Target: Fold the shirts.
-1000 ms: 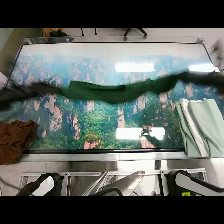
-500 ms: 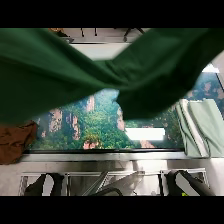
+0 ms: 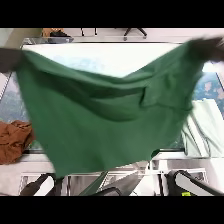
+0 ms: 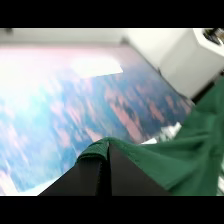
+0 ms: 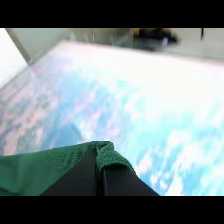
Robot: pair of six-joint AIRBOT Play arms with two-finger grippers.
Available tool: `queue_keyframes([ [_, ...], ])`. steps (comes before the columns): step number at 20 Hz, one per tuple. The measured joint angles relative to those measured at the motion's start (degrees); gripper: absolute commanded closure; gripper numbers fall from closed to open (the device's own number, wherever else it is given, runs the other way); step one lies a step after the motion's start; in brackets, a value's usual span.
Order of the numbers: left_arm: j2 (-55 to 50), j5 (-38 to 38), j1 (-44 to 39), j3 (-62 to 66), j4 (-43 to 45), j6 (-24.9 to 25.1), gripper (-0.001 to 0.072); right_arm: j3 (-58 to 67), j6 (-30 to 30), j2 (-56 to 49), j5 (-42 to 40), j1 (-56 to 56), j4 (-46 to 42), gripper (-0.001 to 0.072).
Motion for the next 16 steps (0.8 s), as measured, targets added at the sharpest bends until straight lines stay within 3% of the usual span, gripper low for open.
queue_keyframes([
  [3,-13.2,7.0,-6.2,-6.0,6.0,2.6,0.0689,-9.8,-4.3,-9.4,-5.2,0.0,1.4,0.0696],
  [6,-28.5,11.2,-8.8,-3.2,11.3,1.9,0.0691,-11.5,-8.5,-21.5,-8.5,0.0,6.7,0.0697],
  [10,-42.9,11.3,-9.4,8.7,13.9,-2.1,0.0691,-1.5,-9.9,-36.9,-10.3,0.0,12.8,0.0697],
  [16,-49.7,9.6,-10.9,23.1,22.0,-9.5,0.0691,16.7,-4.1,-46.4,-8.2,-0.4,11.1,0.0696],
])
